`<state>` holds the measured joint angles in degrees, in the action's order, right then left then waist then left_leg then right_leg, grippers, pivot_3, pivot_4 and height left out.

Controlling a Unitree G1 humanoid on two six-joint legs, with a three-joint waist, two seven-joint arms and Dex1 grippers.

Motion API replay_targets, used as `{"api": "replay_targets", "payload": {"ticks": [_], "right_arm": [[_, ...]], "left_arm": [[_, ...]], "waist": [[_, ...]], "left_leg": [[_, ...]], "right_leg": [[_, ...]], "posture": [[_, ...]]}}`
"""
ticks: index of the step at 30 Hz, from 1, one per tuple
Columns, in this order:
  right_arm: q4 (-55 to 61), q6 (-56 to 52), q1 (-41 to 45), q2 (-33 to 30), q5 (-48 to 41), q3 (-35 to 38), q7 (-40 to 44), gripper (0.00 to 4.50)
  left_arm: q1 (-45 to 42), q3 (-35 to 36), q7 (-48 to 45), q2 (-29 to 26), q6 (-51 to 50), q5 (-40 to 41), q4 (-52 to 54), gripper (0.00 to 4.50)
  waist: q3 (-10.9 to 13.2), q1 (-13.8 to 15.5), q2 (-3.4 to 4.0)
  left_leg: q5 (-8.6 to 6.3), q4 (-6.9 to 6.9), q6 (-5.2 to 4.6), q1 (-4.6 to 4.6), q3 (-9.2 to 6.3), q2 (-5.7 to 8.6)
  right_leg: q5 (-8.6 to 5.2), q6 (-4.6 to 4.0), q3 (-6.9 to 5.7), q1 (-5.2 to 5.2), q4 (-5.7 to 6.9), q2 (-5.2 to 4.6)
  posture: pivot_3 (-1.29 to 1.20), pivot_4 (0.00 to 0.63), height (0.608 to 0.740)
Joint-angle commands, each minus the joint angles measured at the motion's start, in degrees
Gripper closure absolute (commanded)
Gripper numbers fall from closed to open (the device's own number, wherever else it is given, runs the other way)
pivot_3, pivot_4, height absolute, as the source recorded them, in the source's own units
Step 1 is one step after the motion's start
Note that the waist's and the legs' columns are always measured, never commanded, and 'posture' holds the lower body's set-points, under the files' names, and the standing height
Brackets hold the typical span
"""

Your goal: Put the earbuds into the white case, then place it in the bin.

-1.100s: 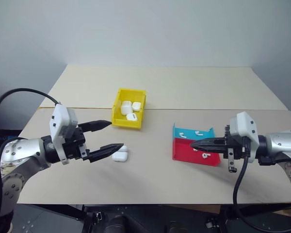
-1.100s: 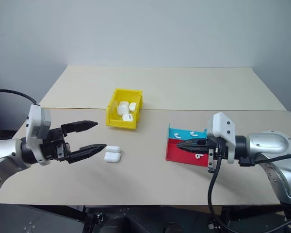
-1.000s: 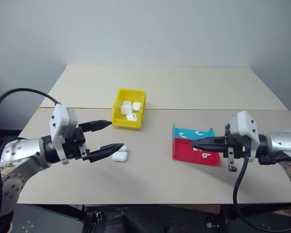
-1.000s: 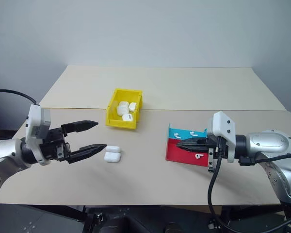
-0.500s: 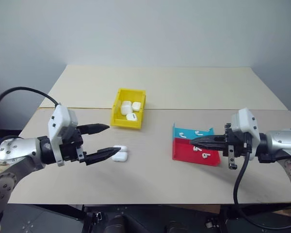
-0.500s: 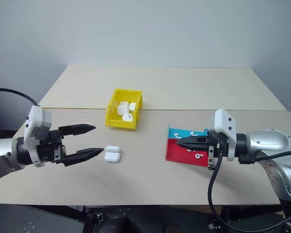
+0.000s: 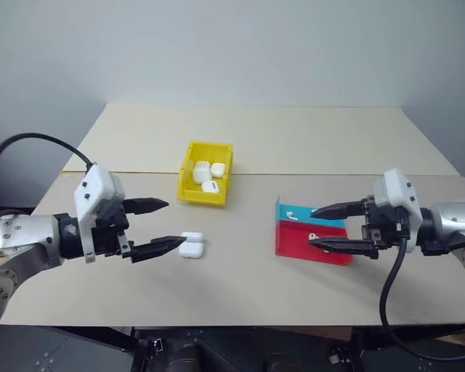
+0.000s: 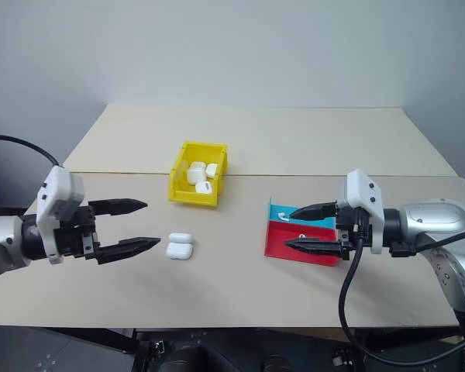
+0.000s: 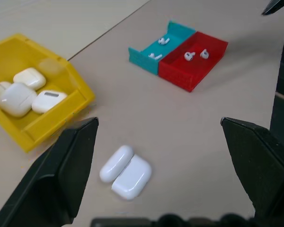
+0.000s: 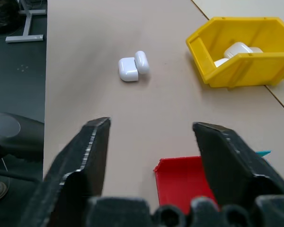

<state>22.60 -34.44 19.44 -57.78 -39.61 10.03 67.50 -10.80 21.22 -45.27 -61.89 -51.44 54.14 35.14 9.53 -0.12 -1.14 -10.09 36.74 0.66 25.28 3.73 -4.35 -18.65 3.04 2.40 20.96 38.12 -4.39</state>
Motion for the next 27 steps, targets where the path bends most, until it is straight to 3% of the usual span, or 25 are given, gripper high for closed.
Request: {"api": "replay_targets", "payload": {"ticks": [1,3,6,8,11,14,18,23,27], "right_arm": [[2.59,-0.95,0.81,-1.15,-0.45,1.30,-1.31,0.05],[3.59,-1.58,0.78,-1.14,0.53,0.79,-3.10,0.02],[4.28,-3.12,1.30,-0.84,-0.42,0.27,-4.40,0.02],[4.91,-3.65,1.09,-0.65,-0.51,0.24,-5.22,0.02],[5.74,-3.79,0.34,-0.51,-0.47,0.59,-5.99,0.02],[6.12,-3.89,0.17,-0.06,-0.92,0.75,-6.59,0.02],[6.28,-3.62,0.41,0.73,-0.71,0.01,-7.40,0.02],[6.34,-3.83,1.00,1.55,-0.76,-0.41,-8.27,0.02],[6.64,-3.80,0.68,1.58,-1.04,-0.18,-8.30,0.02]], "left_arm": [[-5.55,-4.32,3.63,-5.12,-8.94,2.91,1.48,0.00],[-12.26,-8.88,7.96,-6.87,-18.96,7.08,0.10,0.00],[-27.42,-17.47,14.76,-3.73,-37.20,12.19,-5.30,0.00],[-32.98,-21.44,16.95,-3.07,-40.67,18.43,-10.58,0.00],[-39.57,-31.20,26.99,-5.74,-41.06,30.10,-19.55,0.00],[-45.71,-40.58,35.90,-7.13,-41.06,33.73,-22.41,0.00],[-47.01,-41.82,48.31,-3.00,-40.44,40.12,-26.67,0.00],[-51.72,-51.68,70.70,-0.18,-33.94,55.54,-33.15,0.00],[-55.19,-57.17,78.37,1.50,-32.55,58.86,-36.52,0.00]], "waist": [[0.00,0.01,0.00],[0.03,0.20,-0.04],[0.04,0.51,-0.09],[0.05,0.61,-0.11],[0.06,0.21,-0.14],[0.08,0.07,-0.15],[0.07,0.24,-0.15],[0.09,0.56,-0.19],[0.09,0.73,-0.19]], "left_leg": [[0.00,0.00,0.00,0.00,0.00,0.00],[0.01,0.00,0.00,0.00,-0.04,0.00],[0.01,0.03,0.00,0.03,-0.06,0.03],[0.01,0.04,0.00,0.02,-0.07,0.04],[-0.01,0.00,-0.02,0.04,-0.06,0.03],[-0.01,-0.03,-0.02,0.09,-0.10,0.02],[-0.01,0.00,-0.02,0.09,-0.07,0.04],[0.01,0.07,0.00,0.11,-0.21,0.04],[0.01,0.07,0.01,0.11,-0.28,0.07]], "right_leg": [[0.00,0.00,0.00,0.00,0.00,0.00],[0.00,0.00,-0.03,0.00,0.03,0.02],[0.00,0.01,-0.02,0.02,0.03,0.02],[0.00,0.02,-0.02,0.00,0.06,0.02],[0.00,0.02,0.05,0.08,0.06,0.02],[-0.01,0.02,0.09,0.15,0.08,0.01],[-0.01,0.02,0.08,0.13,0.09,-0.01],[0.00,0.01,0.07,0.11,0.13,-0.03],[0.00,0.01,0.07,0.10,0.12,-0.04]], "posture": [[0.00,0.150,0.740],[0.00,0.150,0.740],[0.00,0.150,0.740],[0.00,0.150,0.740],[0.00,0.150,0.740],[0.00,0.150,0.740],[0.00,0.150,0.740],[0.00,0.150,0.740],[0.00,0.150,0.740]]}}
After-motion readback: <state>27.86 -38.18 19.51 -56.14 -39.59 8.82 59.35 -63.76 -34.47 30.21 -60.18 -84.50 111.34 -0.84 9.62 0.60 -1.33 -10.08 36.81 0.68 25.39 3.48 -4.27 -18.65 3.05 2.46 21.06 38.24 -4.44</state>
